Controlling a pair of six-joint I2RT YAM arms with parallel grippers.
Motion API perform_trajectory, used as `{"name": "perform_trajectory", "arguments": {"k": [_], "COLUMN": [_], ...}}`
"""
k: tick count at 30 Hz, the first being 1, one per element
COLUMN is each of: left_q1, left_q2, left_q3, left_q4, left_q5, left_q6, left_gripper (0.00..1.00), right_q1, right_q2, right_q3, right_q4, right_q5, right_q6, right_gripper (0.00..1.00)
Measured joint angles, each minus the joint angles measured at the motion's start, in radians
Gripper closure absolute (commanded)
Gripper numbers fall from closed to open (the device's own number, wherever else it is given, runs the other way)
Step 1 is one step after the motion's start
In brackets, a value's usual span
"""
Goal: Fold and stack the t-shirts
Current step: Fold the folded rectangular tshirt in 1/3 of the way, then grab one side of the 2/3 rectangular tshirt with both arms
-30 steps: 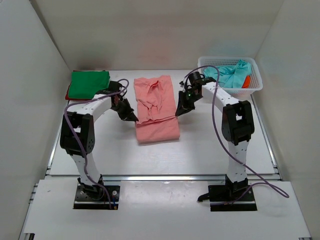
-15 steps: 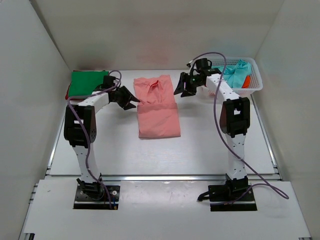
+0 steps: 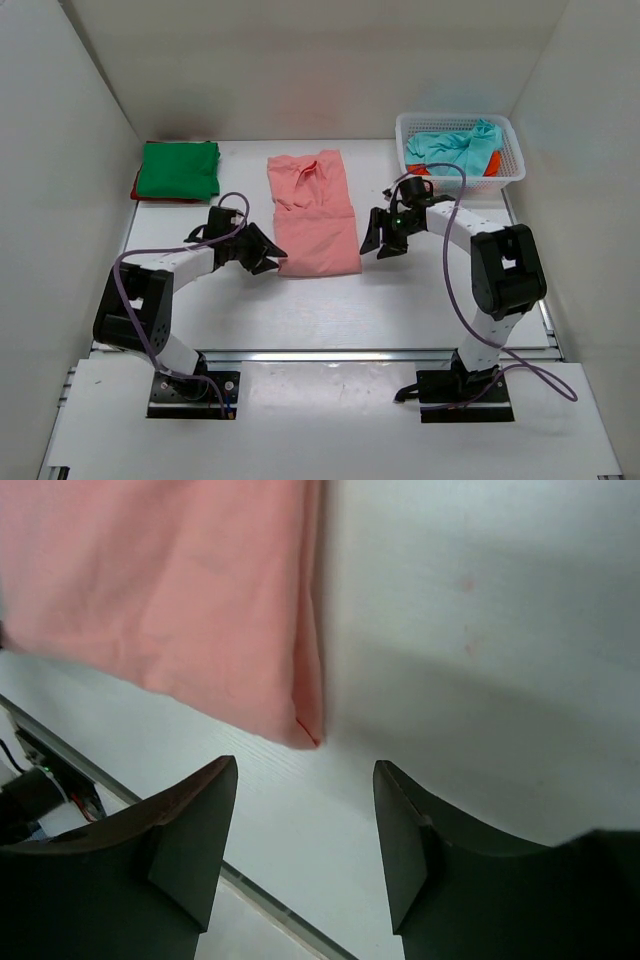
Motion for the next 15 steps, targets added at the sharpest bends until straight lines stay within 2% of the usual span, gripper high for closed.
{"name": "perform_trajectory", "arguments": {"k": [5, 15], "left_q1": [-0.005, -0.034], "left_q2": [-0.038, -0.019], "left_q3": [-0.016, -0.103], "left_q4": [0.039, 0.150], "left_q5": [-0.054, -0.081], "left_q6": [0.004, -0.018], "left_gripper": [0.48, 0.48], "right_q1": [0.014, 0.024], "right_q2": [-0.039, -0.071], "right_q3": [-0.114, -0.156], "right_q4": [0.042, 0.100], "right_q5": [0.005, 0.004], "right_q6": [0.005, 0.014], "right_gripper": [0.46, 0.46]}}
